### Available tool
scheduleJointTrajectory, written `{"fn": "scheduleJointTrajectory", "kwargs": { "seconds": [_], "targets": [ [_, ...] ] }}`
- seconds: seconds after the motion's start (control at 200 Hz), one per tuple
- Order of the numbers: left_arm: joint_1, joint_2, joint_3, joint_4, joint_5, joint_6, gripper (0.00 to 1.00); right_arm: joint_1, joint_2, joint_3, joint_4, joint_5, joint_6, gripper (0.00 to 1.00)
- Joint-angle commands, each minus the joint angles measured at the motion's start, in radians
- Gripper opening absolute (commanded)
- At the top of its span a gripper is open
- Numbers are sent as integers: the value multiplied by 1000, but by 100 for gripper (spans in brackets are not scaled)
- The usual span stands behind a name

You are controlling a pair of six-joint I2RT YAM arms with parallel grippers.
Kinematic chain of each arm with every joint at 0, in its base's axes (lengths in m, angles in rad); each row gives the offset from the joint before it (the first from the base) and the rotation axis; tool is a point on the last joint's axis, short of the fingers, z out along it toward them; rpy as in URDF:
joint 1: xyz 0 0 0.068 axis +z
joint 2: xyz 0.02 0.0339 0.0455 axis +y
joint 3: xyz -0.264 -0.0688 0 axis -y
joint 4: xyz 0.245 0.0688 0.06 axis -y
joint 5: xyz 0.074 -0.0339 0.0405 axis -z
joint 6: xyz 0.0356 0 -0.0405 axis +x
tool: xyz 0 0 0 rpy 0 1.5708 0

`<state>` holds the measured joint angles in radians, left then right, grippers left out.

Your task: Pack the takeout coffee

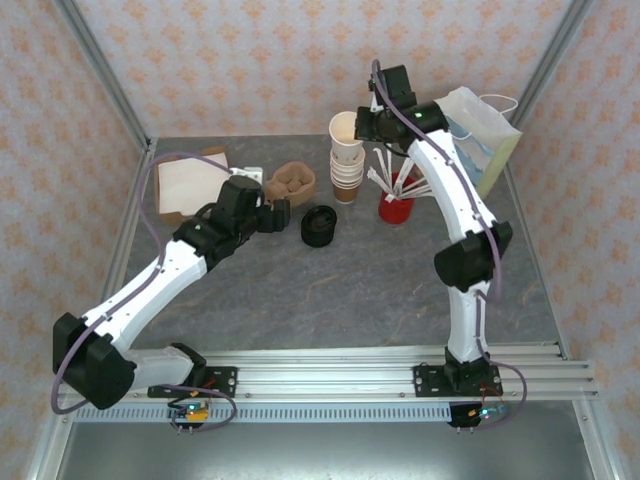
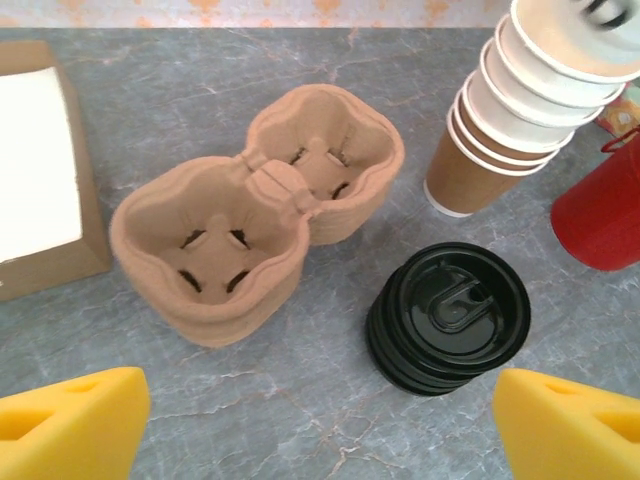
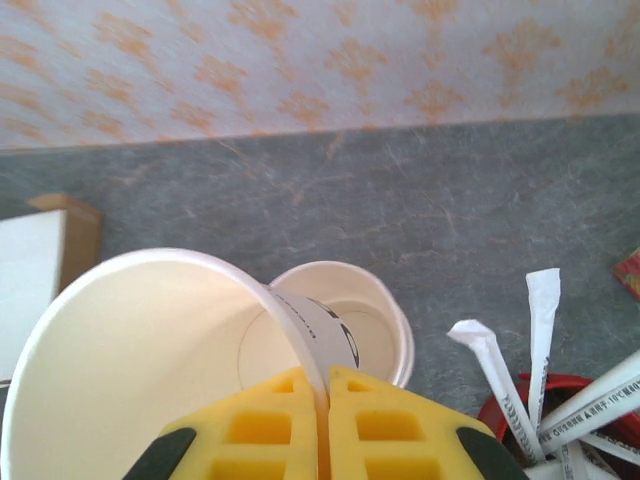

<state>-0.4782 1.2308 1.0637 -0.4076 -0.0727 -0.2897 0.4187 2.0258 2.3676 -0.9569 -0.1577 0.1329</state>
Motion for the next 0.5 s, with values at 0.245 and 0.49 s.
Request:
{"fn": "scheduleJointTrajectory", "kwargs": {
  "seconds": [0.245, 0.49],
  "targets": [
    [1, -184, -163, 42, -194, -64, 92, 188, -503, -708, 205, 3, -6, 10],
    [8, -222, -192, 11, -177, -72, 92, 320, -589, -1091, 416, -47, 43, 11]
  ]
}}
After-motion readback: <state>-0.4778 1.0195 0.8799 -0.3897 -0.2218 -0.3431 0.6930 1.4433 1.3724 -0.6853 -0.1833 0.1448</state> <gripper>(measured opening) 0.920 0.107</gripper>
